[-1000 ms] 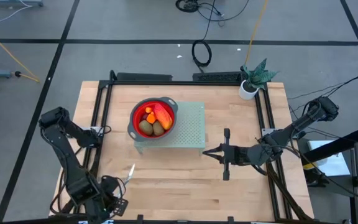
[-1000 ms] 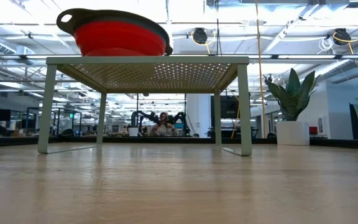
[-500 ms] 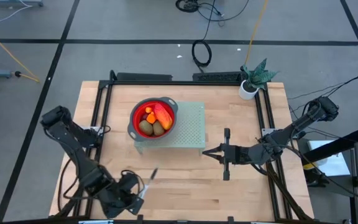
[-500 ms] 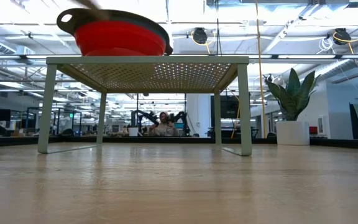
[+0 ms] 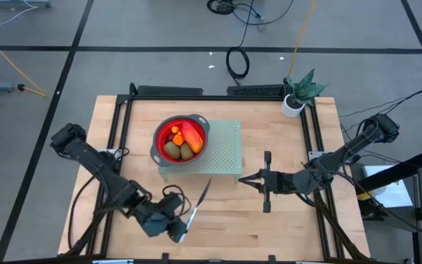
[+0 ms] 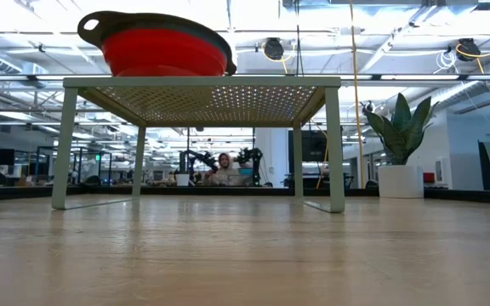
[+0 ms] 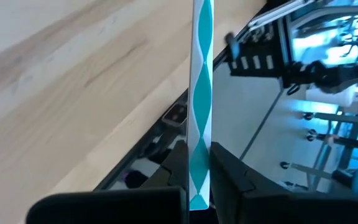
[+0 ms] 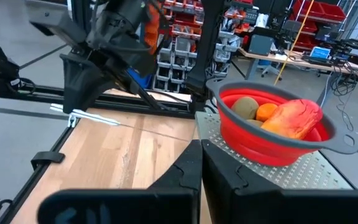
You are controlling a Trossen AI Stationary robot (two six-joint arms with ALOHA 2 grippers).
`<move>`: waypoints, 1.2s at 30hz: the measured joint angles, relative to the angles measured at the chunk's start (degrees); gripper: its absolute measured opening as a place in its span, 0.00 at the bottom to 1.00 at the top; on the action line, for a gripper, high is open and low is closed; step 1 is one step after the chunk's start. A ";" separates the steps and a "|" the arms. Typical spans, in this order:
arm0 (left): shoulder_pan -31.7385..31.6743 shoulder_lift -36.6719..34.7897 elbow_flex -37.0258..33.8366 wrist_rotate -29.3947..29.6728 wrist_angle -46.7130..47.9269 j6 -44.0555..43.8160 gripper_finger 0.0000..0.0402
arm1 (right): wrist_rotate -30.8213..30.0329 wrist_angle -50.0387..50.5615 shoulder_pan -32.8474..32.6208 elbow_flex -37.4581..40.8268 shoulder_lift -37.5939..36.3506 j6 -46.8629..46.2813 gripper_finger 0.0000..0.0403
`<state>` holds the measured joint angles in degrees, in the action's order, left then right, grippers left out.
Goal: Pick & Place Fruit
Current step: Put the knife onto the right side of the shelf
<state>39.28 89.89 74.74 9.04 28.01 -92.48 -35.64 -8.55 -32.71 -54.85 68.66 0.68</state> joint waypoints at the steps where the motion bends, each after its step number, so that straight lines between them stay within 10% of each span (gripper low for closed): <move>1: -0.51 0.00 0.00 -0.01 -0.66 0.67 0.06 | -0.02 0.25 0.00 0.00 0.00 0.01 0.00; 12: -6.06 0.00 0.04 1.81 -7.63 8.88 0.06 | 10.45 0.57 0.48 0.00 0.05 -4.92 0.00; 26: -14.67 0.00 0.07 7.65 -14.04 24.32 0.06 | 9.01 0.12 0.68 0.00 0.11 -9.03 0.02; 36: -19.77 0.00 0.07 12.69 -17.95 35.26 0.06 | 4.01 -0.67 3.28 0.00 0.11 -19.70 0.23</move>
<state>19.50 89.89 74.81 21.74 10.06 -57.23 -31.63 -9.21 -29.43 -54.85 68.77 -19.02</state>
